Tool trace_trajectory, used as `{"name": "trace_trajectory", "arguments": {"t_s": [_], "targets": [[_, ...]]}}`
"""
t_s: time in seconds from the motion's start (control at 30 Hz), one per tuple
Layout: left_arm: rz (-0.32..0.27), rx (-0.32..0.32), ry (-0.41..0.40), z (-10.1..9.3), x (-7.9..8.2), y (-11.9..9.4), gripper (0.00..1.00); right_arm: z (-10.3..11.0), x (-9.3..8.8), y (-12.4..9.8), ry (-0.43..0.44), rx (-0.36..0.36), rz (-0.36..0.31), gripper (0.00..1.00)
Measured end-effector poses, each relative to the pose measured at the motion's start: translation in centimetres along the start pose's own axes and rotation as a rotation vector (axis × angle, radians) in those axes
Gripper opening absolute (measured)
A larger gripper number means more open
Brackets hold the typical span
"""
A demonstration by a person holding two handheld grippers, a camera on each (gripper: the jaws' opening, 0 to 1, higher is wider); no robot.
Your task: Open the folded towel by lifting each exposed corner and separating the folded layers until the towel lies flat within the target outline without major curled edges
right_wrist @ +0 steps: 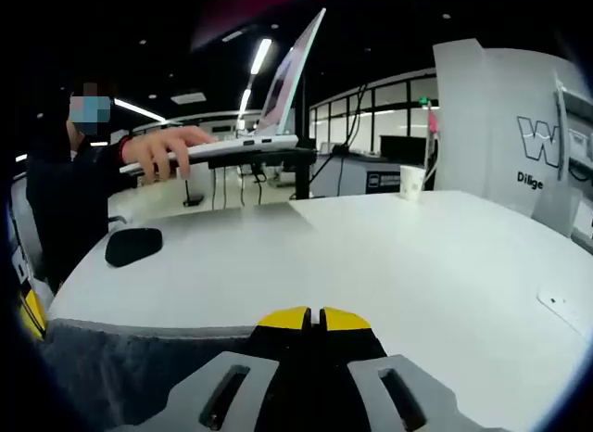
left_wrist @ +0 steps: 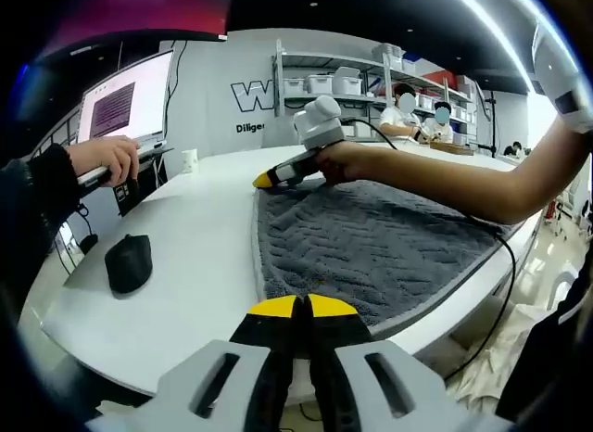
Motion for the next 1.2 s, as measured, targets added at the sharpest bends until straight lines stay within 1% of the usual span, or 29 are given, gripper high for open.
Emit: {"name": "trace_trajectory", "arguments": {"t_s": [0.13,0.23,0.43,0.63,0.7,0.77,0.83,1.03,1.1,1.2], "targets": [[0.015,-0.001,-0.016,0.1,-0.7,0.1,0.02,0.1,-0.6,0.1,0.003,0.002,0.013,0.00],[0.008,-0.004,-0.033,0.1,-0.6,0.2,0.02,0.0,-0.6,0.1,0.015,0.003,0.010,0.00],[0.004,-0.011,-0.063,0.1,-0.7,0.3,0.02,0.0,-0.5,0.2,0.008,0.003,0.011,0.00],[0.007,-0.018,-0.029,0.1,-0.4,0.2,0.03,-0.1,0.0,0.2,0.012,0.008,0.006,0.00],[-0.028,-0.014,-0.036,0.2,0.4,0.1,0.04,-0.2,0.4,-0.5,0.006,0.008,-0.008,0.00],[-0.076,-0.015,-0.065,0.2,1.3,0.1,0.04,-0.4,0.8,-1.3,0.003,0.004,-0.020,0.00],[-0.103,-0.016,-0.080,0.2,2.0,0.1,0.04,-0.7,1.3,-2.1,0.004,-0.002,-0.035,0.00],[-0.122,-0.012,-0.065,0.0,2.8,0.2,0.08,-1.3,2.0,-4.0,0.005,-0.019,-0.063,0.00],[-0.147,-0.011,-0.065,-0.1,3.5,0.1,0.10,-1.4,2.1,-4.8,0.001,-0.023,-0.072,0.00],[-0.165,-0.011,-0.070,-0.3,4.0,0.0,0.12,-1.6,2.4,-5.9,0.004,-0.022,-0.088,0.00]]}}
Point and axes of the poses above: the point that each gripper's makers call its tool centre point, and the gripper's own axes: y roughly forward along the fingers, z roughly to its left, x roughly out of its top, the point moved 1 cm from there along -y, roughly backward along the fingers, and after that the axes turned 14 degrees about y, right-handed, at the moved point
